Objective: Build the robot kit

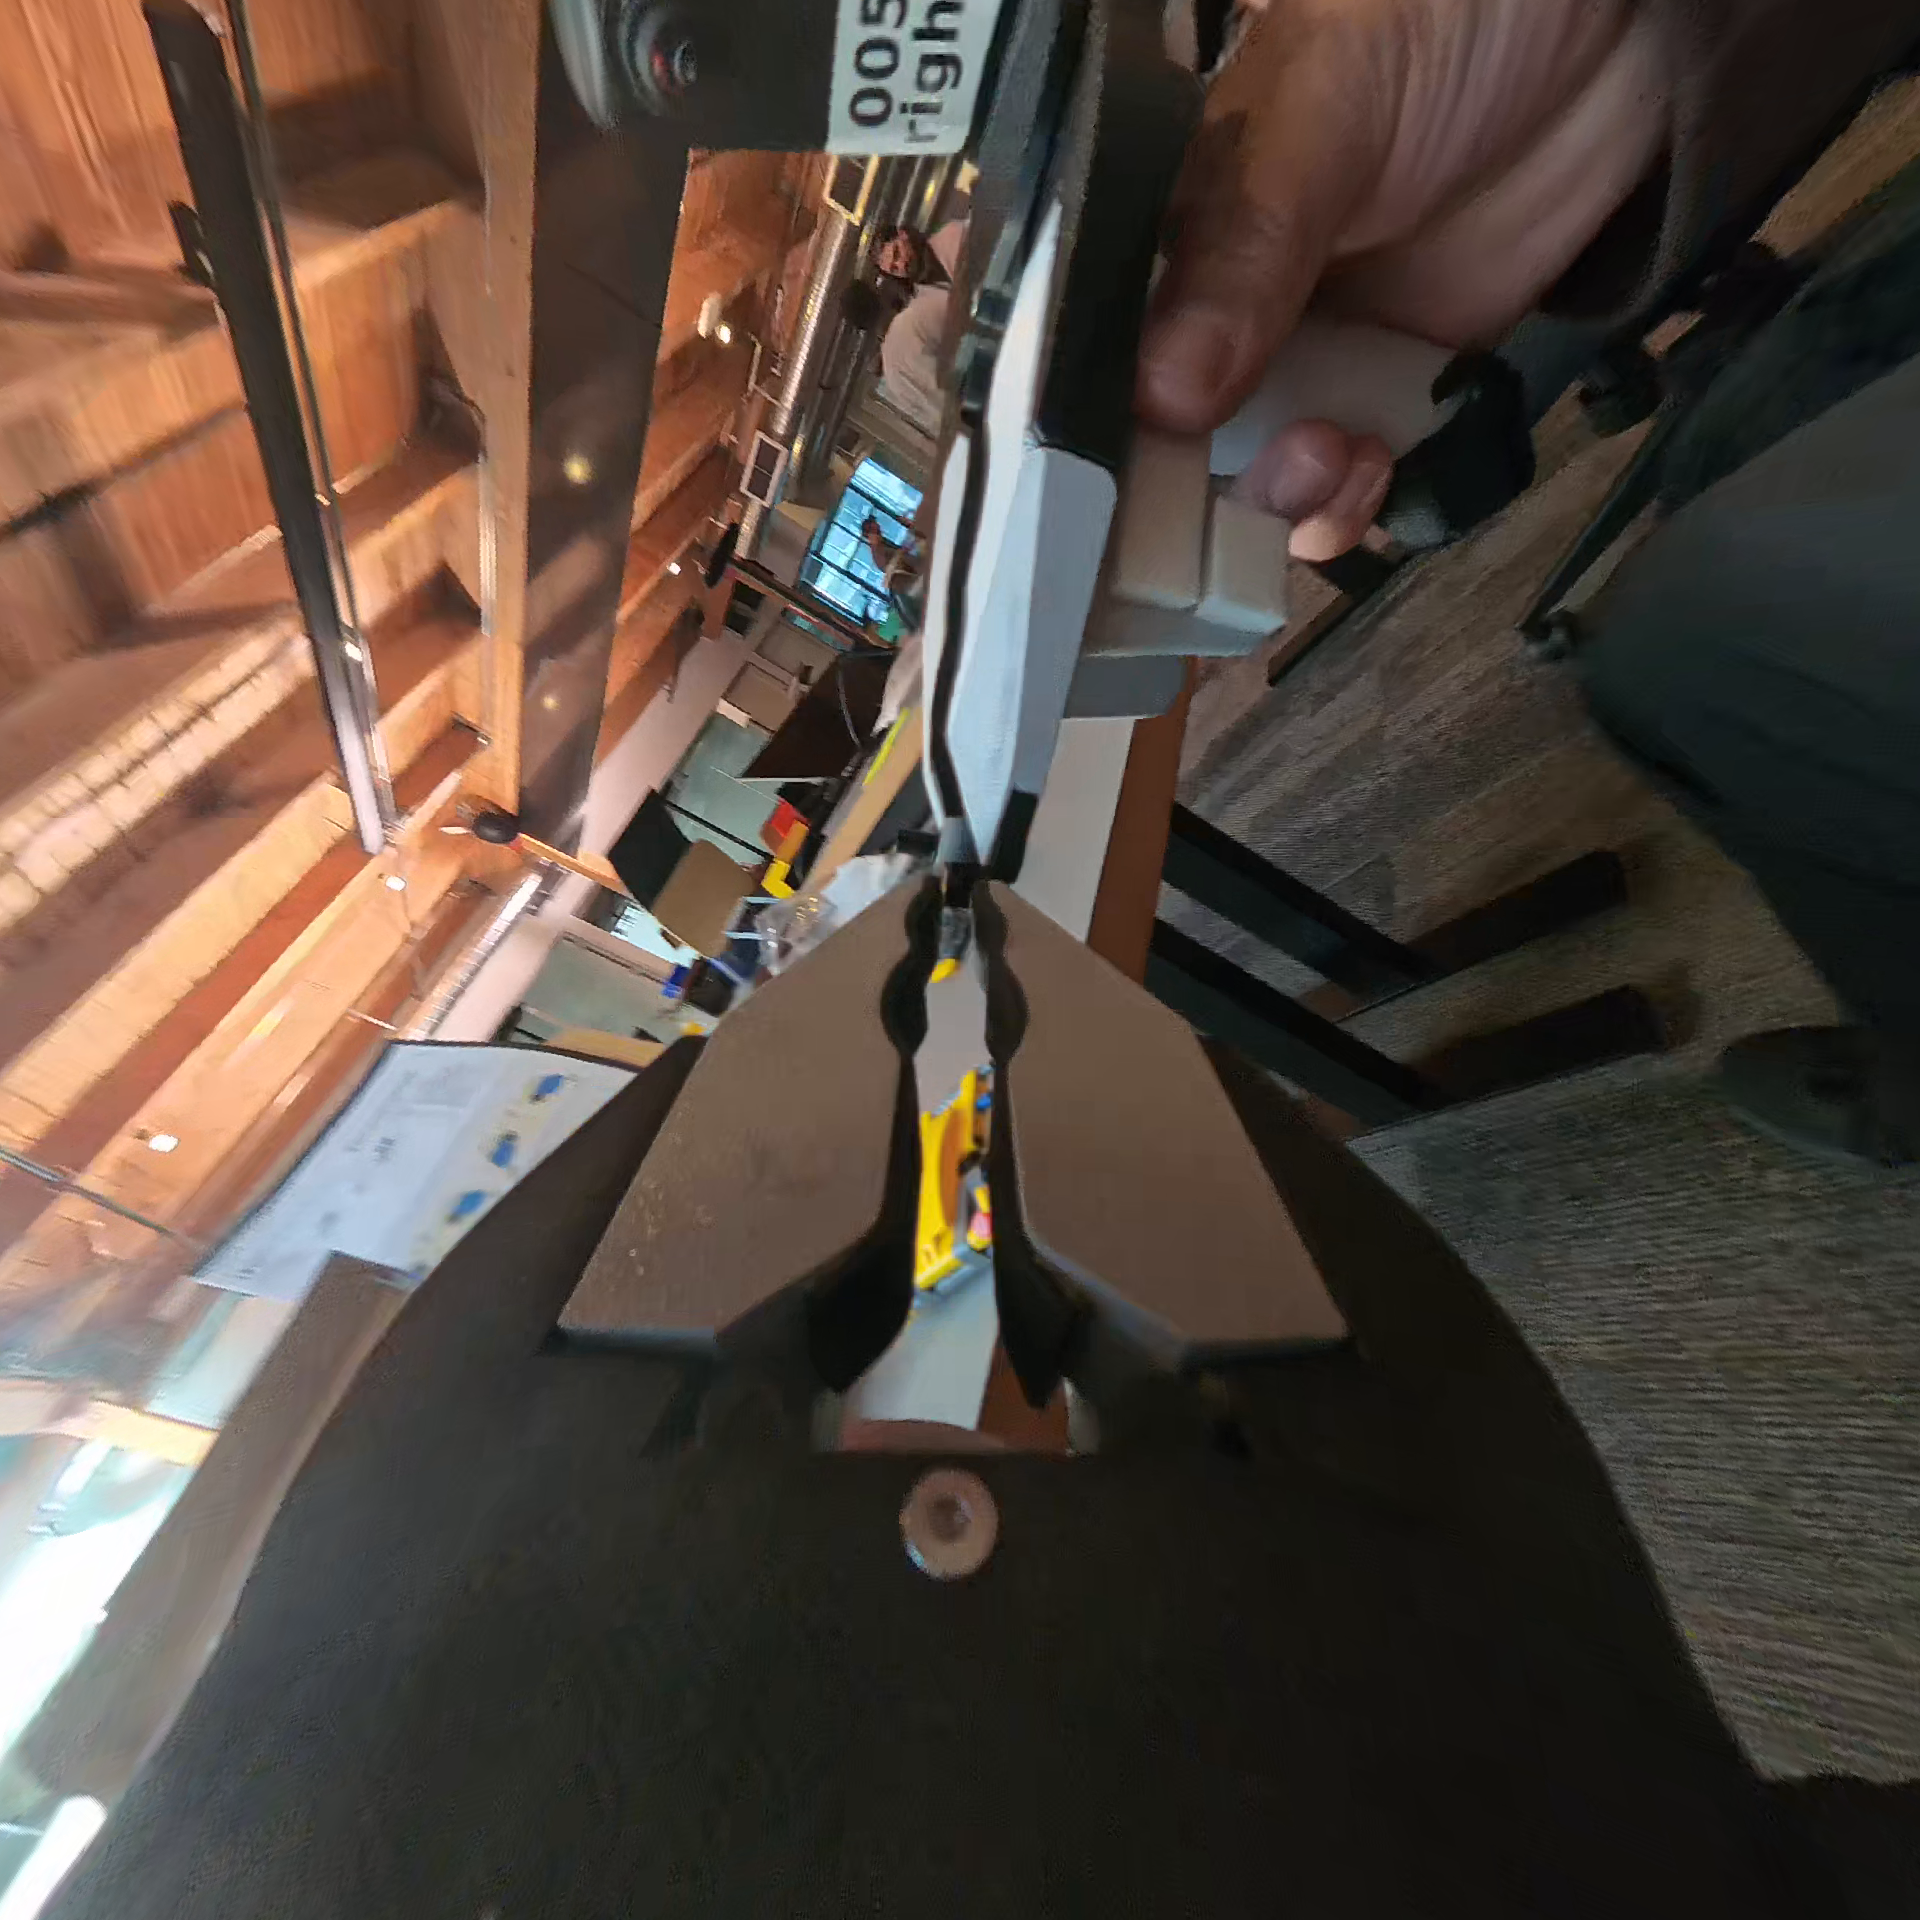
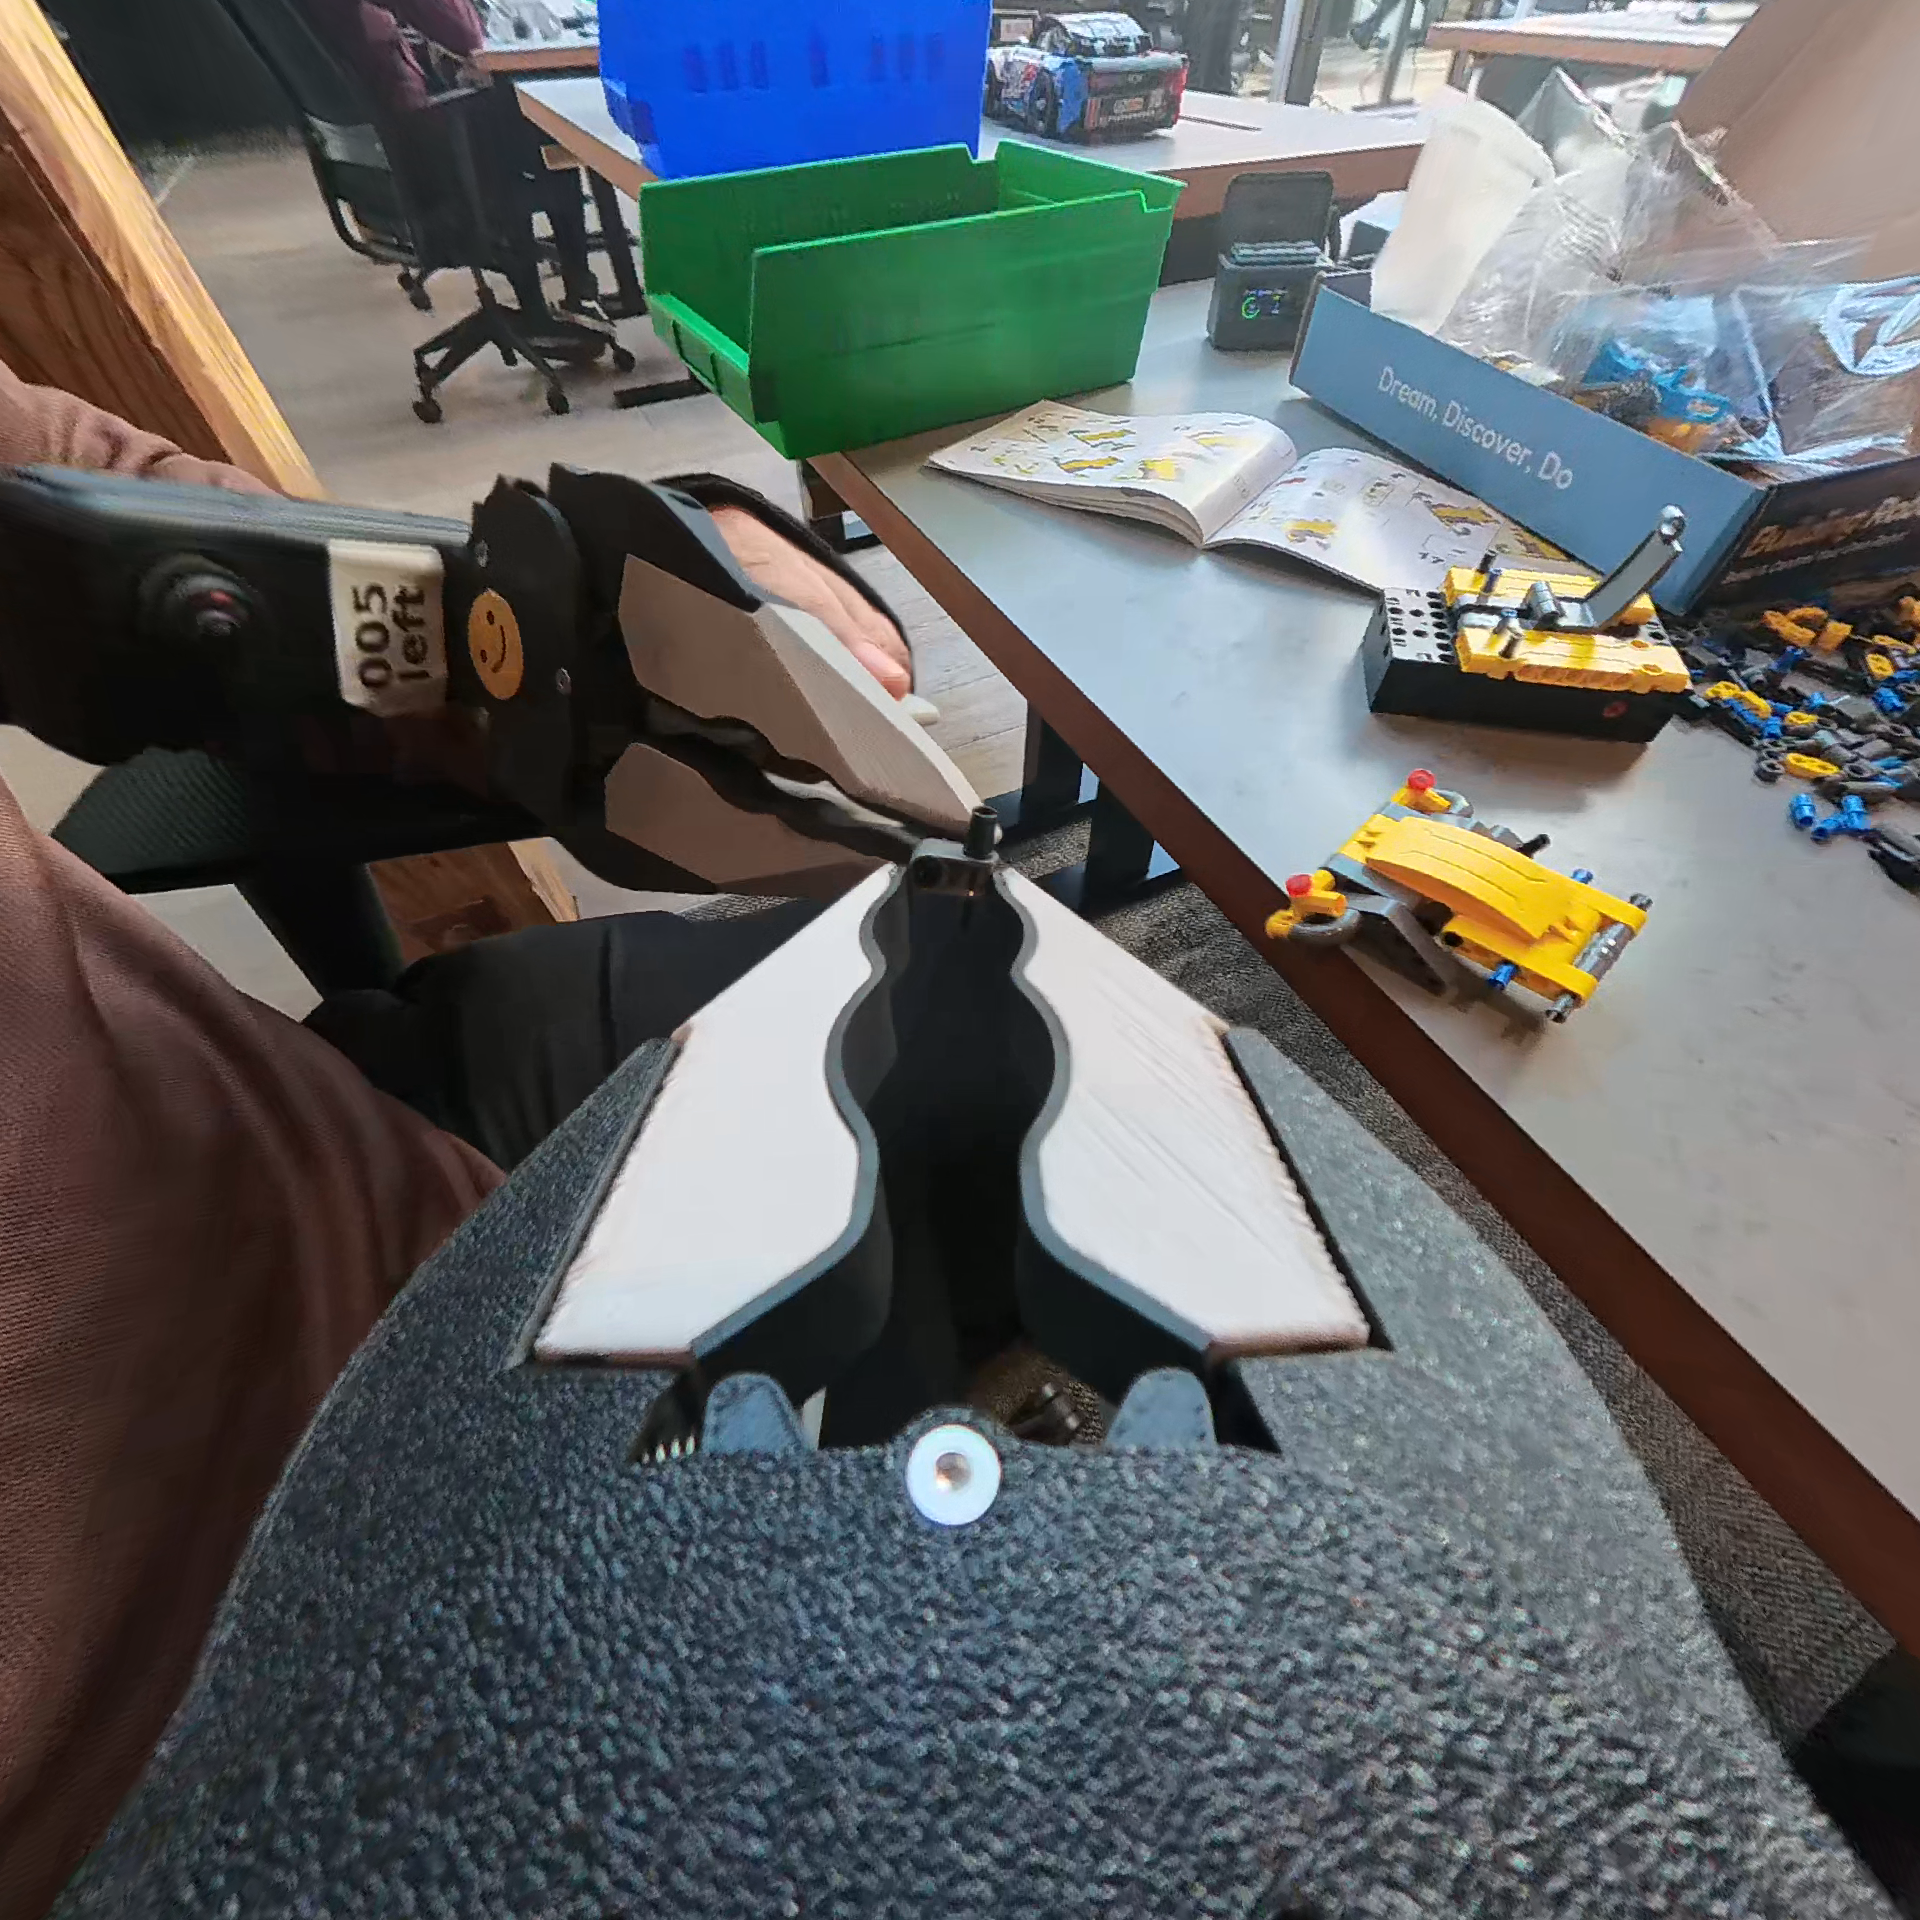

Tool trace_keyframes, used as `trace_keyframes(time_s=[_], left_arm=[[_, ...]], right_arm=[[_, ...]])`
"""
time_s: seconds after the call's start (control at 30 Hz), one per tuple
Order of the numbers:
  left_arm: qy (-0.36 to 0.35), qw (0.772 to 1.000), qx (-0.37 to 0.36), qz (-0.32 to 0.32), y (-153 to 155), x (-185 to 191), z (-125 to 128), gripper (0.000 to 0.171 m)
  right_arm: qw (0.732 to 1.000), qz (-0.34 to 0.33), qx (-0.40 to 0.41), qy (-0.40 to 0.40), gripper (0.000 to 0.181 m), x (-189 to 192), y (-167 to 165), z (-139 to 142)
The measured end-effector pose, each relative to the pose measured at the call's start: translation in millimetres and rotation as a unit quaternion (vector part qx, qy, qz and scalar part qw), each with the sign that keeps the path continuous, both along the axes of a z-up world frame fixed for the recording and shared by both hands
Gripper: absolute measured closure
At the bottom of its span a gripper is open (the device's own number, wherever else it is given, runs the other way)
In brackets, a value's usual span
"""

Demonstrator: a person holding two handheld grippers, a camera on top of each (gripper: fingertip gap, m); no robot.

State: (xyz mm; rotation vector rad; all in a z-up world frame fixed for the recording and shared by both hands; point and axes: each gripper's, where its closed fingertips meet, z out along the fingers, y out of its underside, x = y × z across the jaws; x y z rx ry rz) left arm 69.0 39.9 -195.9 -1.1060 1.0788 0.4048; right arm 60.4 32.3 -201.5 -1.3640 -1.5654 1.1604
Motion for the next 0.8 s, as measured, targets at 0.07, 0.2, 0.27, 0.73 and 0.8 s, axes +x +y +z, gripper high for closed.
trace_keyframes(time_s=[0.07,0.2,0.27,0.73,0.8], left_arm=[[-0.040,0.999,-0.037,-0.004,4,-3,0,0.160],[-0.103,0.978,-0.162,0.083,48,-43,-11,0.146],[-0.133,0.946,-0.253,0.156,78,-71,-26,0.130],[-0.079,0.745,-0.625,0.217,165,-85,-90,0.084],[-0.064,0.740,-0.636,0.209,163,-82,-94,0.104]], right_arm=[[1.000,-0.025,0.010,-0.009,0.170,3,14,-6],[0.997,-0.075,0.002,-0.014,0.170,14,46,-13],[0.996,-0.092,-0.015,-0.008,0.170,21,58,-18],[0.986,-0.138,-0.096,0.006,0.170,38,100,-46],[0.987,-0.136,-0.085,0.006,0.170,38,100,-45]])
